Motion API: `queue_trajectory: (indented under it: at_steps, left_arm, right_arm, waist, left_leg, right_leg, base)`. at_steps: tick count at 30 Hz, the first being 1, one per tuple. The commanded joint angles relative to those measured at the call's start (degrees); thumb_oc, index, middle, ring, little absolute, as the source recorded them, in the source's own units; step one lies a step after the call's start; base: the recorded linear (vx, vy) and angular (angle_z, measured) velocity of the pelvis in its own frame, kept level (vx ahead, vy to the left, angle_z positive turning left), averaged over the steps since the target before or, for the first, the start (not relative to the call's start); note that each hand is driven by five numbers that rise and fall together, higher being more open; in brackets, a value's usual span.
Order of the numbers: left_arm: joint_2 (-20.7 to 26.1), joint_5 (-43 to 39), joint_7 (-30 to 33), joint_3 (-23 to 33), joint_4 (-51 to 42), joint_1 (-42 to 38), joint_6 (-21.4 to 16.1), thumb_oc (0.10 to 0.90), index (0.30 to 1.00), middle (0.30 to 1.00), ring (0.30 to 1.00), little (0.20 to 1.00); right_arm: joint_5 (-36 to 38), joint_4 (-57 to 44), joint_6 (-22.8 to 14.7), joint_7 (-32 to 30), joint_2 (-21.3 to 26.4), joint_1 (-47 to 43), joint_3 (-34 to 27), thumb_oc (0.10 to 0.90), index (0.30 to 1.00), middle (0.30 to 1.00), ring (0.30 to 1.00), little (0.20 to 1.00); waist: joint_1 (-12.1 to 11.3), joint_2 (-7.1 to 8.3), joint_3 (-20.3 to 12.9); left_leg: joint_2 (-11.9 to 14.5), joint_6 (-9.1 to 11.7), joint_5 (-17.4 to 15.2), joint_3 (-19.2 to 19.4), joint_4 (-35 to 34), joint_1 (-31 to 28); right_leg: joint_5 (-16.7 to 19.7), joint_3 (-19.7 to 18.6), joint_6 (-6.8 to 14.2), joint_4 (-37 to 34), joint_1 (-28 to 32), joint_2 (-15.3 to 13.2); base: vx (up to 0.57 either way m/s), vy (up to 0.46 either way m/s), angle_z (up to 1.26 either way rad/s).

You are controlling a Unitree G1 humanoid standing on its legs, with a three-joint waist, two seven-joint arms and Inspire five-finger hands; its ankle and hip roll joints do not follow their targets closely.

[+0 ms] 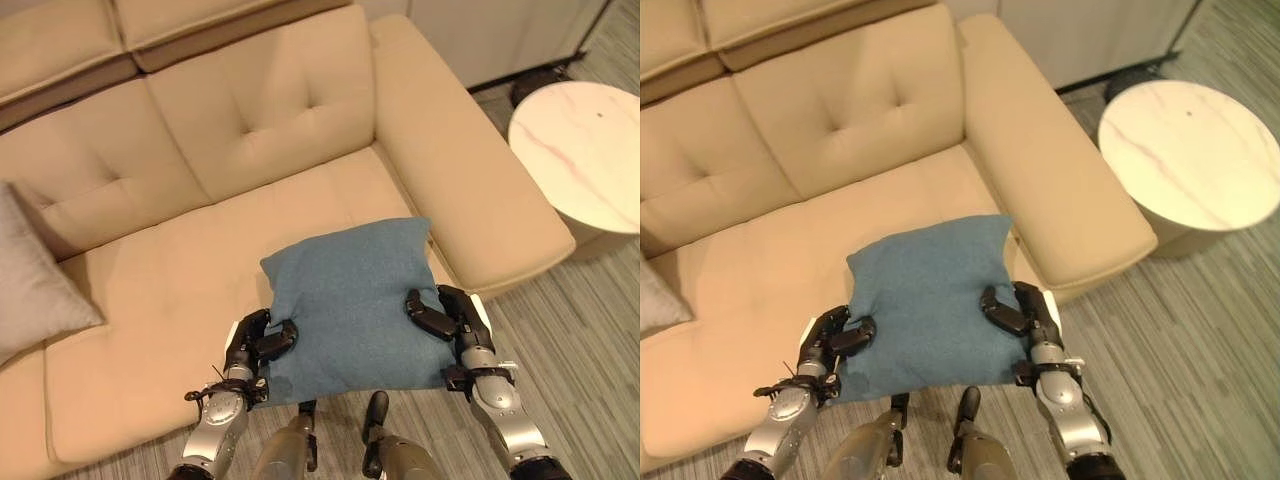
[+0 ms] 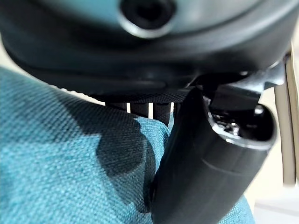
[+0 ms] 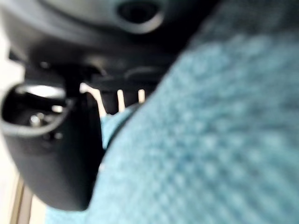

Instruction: Pick up all the scattered cushions and arrange them neatly on the sofa.

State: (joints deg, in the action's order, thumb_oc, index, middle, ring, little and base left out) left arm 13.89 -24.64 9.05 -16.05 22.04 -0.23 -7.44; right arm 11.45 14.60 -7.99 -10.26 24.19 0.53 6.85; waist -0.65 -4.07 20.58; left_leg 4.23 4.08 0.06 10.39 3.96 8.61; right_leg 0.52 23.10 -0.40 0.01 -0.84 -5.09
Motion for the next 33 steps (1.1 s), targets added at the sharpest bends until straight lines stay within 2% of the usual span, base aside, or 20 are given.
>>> queue_trajectory:
  at_steps: [1,4,7,10,11,12,13,14,15,16,20,22,24,26,28,30,31,33]
  left_arm:
    - [1.5,1.3,-3.7,1.3,-6.0,0.1,-5.5,0.400,0.300,0.300,0.300,0.300]
    - [1.5,0.7,-4.1,2.2,-6.7,2.1,-5.0,0.400,0.300,0.300,0.300,0.300]
    - [2.1,1.3,-4.2,3.1,-7.6,3.4,-4.8,0.400,0.300,0.300,0.300,0.300]
    - [2.9,1.6,-4.3,3.5,-8.2,3.3,-4.5,0.400,0.300,0.300,0.300,0.300]
    - [3.1,2.0,-4.3,3.6,-8.1,3.0,-4.7,0.400,0.300,0.300,0.300,0.300]
    - [3.1,2.0,-4.3,3.6,-8.1,3.0,-4.7,0.400,0.300,0.300,0.300,0.300]
    - [3.4,2.6,-4.0,3.3,-7.9,2.1,-5.0,0.400,0.300,0.300,0.300,0.300]
    - [3.4,2.6,-4.0,3.3,-7.9,2.1,-5.0,0.400,0.300,0.300,0.300,0.300]
    - [3.4,3.0,-3.8,3.2,-7.8,1.9,-5.2,0.400,0.300,0.300,0.300,0.300]
    - [3.4,3.1,-3.9,2.7,-7.9,1.6,-5.2,0.400,0.300,0.300,0.300,0.300]
    - [3.1,3.3,-3.5,2.3,-7.7,0.8,-5.3,0.400,0.300,0.300,0.300,0.300]
    - [3.2,3.6,-3.5,2.4,-7.5,0.7,-5.6,0.400,0.300,0.300,0.300,0.300]
    - [2.8,3.6,-3.8,2.4,-7.6,1.1,-5.6,0.400,0.300,0.300,0.300,0.300]
    - [2.6,3.8,-4.1,2.4,-7.6,1.6,-5.6,0.400,0.300,0.300,0.300,0.300]
    - [2.5,3.6,-4.0,1.8,-7.8,0.8,-5.6,0.400,0.300,0.300,0.300,0.300]
    - [2.0,3.2,-3.9,1.0,-8.0,-0.4,-5.7,0.400,0.300,0.300,0.300,0.300]
    - [1.7,2.8,-3.9,0.6,-8.1,-1.2,-5.6,0.400,0.300,0.300,0.300,0.300]
    - [1.7,3.6,-3.9,0.0,-8.8,-1.9,-5.3,0.400,0.300,0.300,0.300,0.300]
  right_arm:
    - [-0.8,-9.7,-6.2,1.4,-1.9,-3.9,0.7,0.400,0.300,0.300,0.300,0.300]
    - [-1.3,-9.8,-5.6,1.8,-2.6,-3.8,0.6,0.400,0.300,0.300,0.300,0.300]
    - [-1.9,-9.9,-5.4,2.0,-3.3,-3.5,0.3,0.400,0.300,0.300,0.300,0.300]
    - [-2.4,-11.0,-5.4,2.0,-4.1,-3.7,0.0,0.400,0.300,0.300,0.300,0.300]
    - [-2.3,-11.4,-5.5,2.1,-4.5,-3.5,-0.2,0.400,0.300,0.300,0.300,0.300]
    - [-2.3,-11.4,-5.5,2.1,-4.5,-3.5,-0.2,0.400,0.300,0.300,0.300,0.300]
    - [-2.3,-11.7,-5.9,2.0,-4.9,-3.2,-0.4,0.400,0.300,0.300,0.300,0.300]
    - [-2.3,-11.7,-5.9,2.0,-4.9,-3.3,-0.4,0.400,0.300,0.300,0.300,0.300]
    - [-2.4,-11.5,-5.9,2.0,-4.9,-3.1,-0.5,0.400,0.300,0.300,0.300,0.300]
    - [-2.6,-11.4,-5.8,2.0,-4.5,-3.5,-0.2,0.400,0.300,0.300,0.300,0.300]
    - [-2.3,-11.1,-5.8,1.9,-4.1,-3.7,0.2,0.400,0.300,0.300,0.300,0.300]
    - [-2.2,-10.6,-5.8,1.9,-4.0,-3.5,0.2,0.400,0.300,0.300,0.300,0.300]
    - [-2.2,-10.5,-5.9,2.2,-3.7,-3.0,-0.2,0.400,0.300,0.300,0.300,0.300]
    - [-2.0,-10.5,-5.8,2.3,-3.2,-2.2,-0.9,0.400,0.300,0.300,0.300,0.300]
    - [-1.4,-11.1,-5.9,2.2,-2.6,-1.0,-1.9,0.400,0.300,0.300,0.300,0.300]
    - [-1.0,-11.3,-5.9,2.0,-1.8,-0.3,-2.6,0.400,0.300,0.300,0.300,0.300]
    - [-0.8,-10.9,-5.6,1.9,-1.5,-0.2,-2.8,0.400,0.300,0.300,0.300,0.300]
    - [-1.2,-10.7,-5.7,1.4,-1.6,-0.6,-3.0,0.400,0.300,0.300,0.300,0.300]
  waist:
    - [0.6,5.87,-11.1]
    - [-0.4,6.54,-12.0]
    - [-1.3,6.51,-13.2]
    - [-1.4,6.04,-12.9]
    - [-1.0,5.97,-12.7]
    - [-1.1,5.92,-12.8]
    - [0.2,5.85,-12.3]
    - [0.1,5.78,-12.5]
    - [0.6,5.75,-12.4]
    - [1.4,6.00,-12.2]
    - [2.7,6.64,-11.2]
    - [2.9,7.16,-11.0]
    - [2.7,7.41,-11.9]
    - [2.6,7.43,-13.3]
    - [3.3,7.82,-13.3]
    - [4.2,8.38,-13.1]
    - [4.4,8.67,-12.8]
    - [4.6,8.10,-13.3]
  left_leg:
    - [-0.9,-0.7,-1.9,2.1,4.7,-0.6]
    - [-2.2,-1.8,-3.1,0.7,3.8,-1.8]
    - [-4.1,-3.2,-3.7,-0.2,1.0,-3.8]
    - [-5.3,-4.7,-3.4,-1.3,-1.7,-5.4]
    - [-5.6,-5.0,-3.4,-2.1,-2.3,-6.0]
    - [-5.6,-5.0,-3.2,-2.1,-2.4,-5.7]
    - [-6.1,-5.2,-3.3,-3.7,-3.3,-6.9]
    - [-6.0,-5.2,-3.1,-3.6,-3.3,-6.6]
    - [-6.2,-5.2,-3.2,-4.4,-3.7,-7.1]
    - [-7.0,-5.4,-3.2,-5.7,-4.0,-7.5]
    - [-8.4,-5.3,-4.2,-8.5,-3.9,-8.9]
    - [-8.9,-5.0,-4.5,-9.8,-3.4,-8.9]
    - [-8.8,-4.5,-4.9,-10.1,-3.1,-9.0]
    - [-7.9,-3.6,-5.4,-10.5,-3.2,-9.9]
    - [-7.1,-2.4,-5.7,-10.8,-1.0,-9.1]
    - [-6.6,-1.2,-6.1,-10.1,3.0,-6.9]
    - [-5.6,-0.8,-5.1,-8.6,4.0,-4.9]
    - [-4.9,-1.5,-4.1,-7.4,-0.8,-5.0]
  right_leg:
    - [-6.5,-3.7,5.0,2.1,2.4,-1.8]
    - [-6.8,-3.6,5.9,3.4,3.3,-2.9]
    - [-6.6,-3.9,7.3,5.4,3.3,-4.5]
    - [-6.4,-5.7,8.4,13.5,0.3,-6.6]
    - [-6.0,-7.5,8.5,15.9,-1.1,-6.3]
    - [-5.8,-7.5,8.5,15.8,-1.3,-6.2]
    - [-6.3,-12.7,8.3,17.9,-4.2,-3.9]
    - [-6.1,-12.7,8.2,17.8,-4.4,-3.8]
    - [-6.4,-15.4,8.0,17.2,-5.5,-2.1]
    - [-5.4,-19.2,8.0,13.6,-7.0,0.0]
    - [-1.7,-22.6,8.4,8.2,-10.7,2.8]
    - [-0.9,-22.7,8.7,6.6,-9.9,2.2]
    - [-0.7,-22.6,7.6,5.2,-8.1,2.2]
    - [-0.6,-21.5,7.0,2.7,-5.3,2.3]
    - [-1.2,-20.0,6.3,1.2,-2.9,2.5]
    - [-1.4,-18.3,5.8,-0.6,-1.0,2.2]
    - [-1.6,-17.2,5.8,-1.8,-0.1,1.6]
    - [-1.5,-17.0,6.1,-2.1,-0.1,2.2]
  base:
    - [0.11,0.076,0.25]
    - [0.16,0.150,0.08]
    - [0.14,0.198,0.17]
    - [0.09,0.209,0.11]
    - [0.04,0.111,0.11]
    - [0.06,0.088,0.15]
    - [0.03,0.050,0.27]
    - [0.07,0.072,0.42]
    - [0.11,0.035,0.59]
    - [0.15,0.028,0.52]
    - [0.12,-0.034,0.55]
    - [0.07,-0.084,0.34]
    - [0.11,-0.175,0.34]
    - [0.19,-0.277,0.43]
    - [0.10,-0.278,0.64]
    - [0.00,-0.139,0.95]
    - [-0.02,-0.029,0.74]
    - [0.03,0.014,0.32]
